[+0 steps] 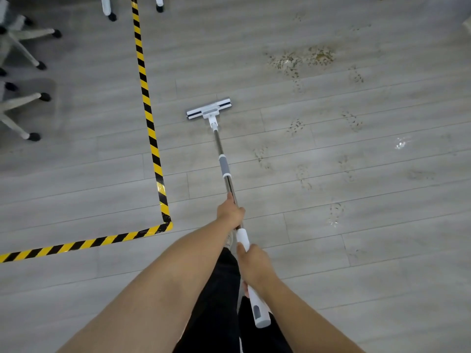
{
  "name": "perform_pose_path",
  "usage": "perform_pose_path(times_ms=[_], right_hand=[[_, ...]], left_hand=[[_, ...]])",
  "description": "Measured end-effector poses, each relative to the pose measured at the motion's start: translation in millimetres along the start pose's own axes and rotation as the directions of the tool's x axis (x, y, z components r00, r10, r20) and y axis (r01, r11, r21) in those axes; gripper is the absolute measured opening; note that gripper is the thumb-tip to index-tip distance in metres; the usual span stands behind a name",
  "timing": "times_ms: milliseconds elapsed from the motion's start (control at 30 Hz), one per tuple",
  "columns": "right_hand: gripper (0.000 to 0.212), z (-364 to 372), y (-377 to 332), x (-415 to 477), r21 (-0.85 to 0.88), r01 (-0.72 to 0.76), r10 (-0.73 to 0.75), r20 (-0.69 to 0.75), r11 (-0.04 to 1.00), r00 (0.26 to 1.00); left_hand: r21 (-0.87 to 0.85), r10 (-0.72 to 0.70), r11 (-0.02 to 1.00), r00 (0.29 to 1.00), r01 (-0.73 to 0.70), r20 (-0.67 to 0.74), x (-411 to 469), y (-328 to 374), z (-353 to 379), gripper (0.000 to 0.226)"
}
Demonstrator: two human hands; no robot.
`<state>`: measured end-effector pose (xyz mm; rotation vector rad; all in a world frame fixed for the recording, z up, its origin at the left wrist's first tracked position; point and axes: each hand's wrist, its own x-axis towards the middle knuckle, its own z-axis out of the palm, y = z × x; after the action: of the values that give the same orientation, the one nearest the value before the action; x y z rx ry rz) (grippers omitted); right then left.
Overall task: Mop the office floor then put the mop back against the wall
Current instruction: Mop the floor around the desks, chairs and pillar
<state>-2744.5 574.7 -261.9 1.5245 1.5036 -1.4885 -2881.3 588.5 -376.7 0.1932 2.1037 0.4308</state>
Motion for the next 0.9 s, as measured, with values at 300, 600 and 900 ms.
perform_pose_path(times_ms=[300, 600, 900], right_hand=[[0.04, 29, -112, 59, 0.106, -0.035, 0.032, 0.031, 0.994, 0.999], [0.046, 26, -226, 131, 0.092, -0.004, 0.004, 0.007, 0.996, 1.0], [0.045, 44, -149, 115, 0.097, 0.035, -0.035, -0.002, 0.995, 0.999]], left_hand=[[0.097, 0.065, 0.993, 0.998, -0.065, 0.001, 100, 18, -86, 0.075], [0.116, 0.092, 0.989, 0.995, -0.088, -0.029, 186, 75, -173, 0.073], [0.152, 0.09, 0.984, 0.996, -0.087, -0.014, 144, 37, -124, 0.077]])
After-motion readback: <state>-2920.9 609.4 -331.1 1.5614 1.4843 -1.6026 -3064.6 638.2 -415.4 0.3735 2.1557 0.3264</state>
